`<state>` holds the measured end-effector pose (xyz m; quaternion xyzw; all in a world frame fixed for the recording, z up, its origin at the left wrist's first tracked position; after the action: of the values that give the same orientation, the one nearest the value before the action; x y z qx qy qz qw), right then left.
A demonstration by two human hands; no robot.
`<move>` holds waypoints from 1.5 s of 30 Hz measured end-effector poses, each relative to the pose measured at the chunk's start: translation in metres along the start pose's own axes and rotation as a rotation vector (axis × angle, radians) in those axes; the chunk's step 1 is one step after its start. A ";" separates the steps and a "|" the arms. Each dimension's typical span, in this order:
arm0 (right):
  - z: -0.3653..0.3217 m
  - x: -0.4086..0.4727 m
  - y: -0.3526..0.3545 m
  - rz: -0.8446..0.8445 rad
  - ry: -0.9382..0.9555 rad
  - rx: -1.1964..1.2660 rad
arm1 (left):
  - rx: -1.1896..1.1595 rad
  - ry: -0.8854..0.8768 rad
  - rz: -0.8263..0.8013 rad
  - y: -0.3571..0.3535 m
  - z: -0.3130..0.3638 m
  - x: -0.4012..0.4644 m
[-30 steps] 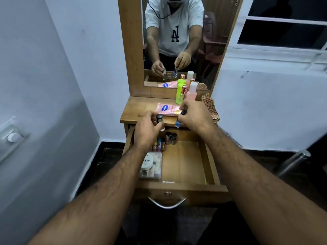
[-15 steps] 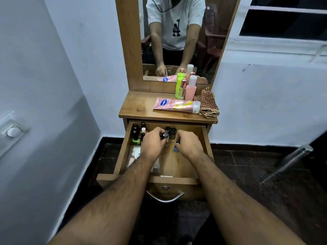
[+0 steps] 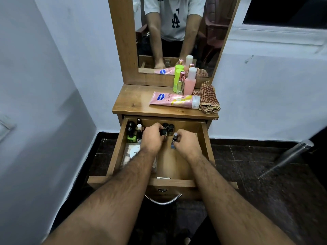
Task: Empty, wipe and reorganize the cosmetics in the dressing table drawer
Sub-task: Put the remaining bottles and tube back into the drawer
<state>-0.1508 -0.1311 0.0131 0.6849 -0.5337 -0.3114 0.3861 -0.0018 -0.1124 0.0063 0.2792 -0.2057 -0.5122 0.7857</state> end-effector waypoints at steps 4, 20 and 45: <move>-0.003 0.007 0.000 0.014 0.003 0.006 | 0.041 0.001 -0.018 0.000 -0.001 0.002; 0.004 0.022 -0.007 0.063 -0.064 0.143 | -0.022 0.058 0.015 -0.004 -0.015 0.004; 0.015 0.028 -0.022 0.041 -0.092 0.161 | -0.018 0.079 0.005 -0.009 -0.022 0.006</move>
<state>-0.1454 -0.1581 -0.0141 0.6877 -0.5878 -0.2907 0.3114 0.0077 -0.1154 -0.0159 0.2914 -0.1706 -0.5005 0.7971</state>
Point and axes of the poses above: each hand's wrist, its own x-axis towards the middle knuckle, its own y-axis out of the back of the hand, z = x × y, the point moved 8 cm from there along x, towards the middle knuckle, and after that the axes turned 5 degrees about -x, right-handed, at the moved point
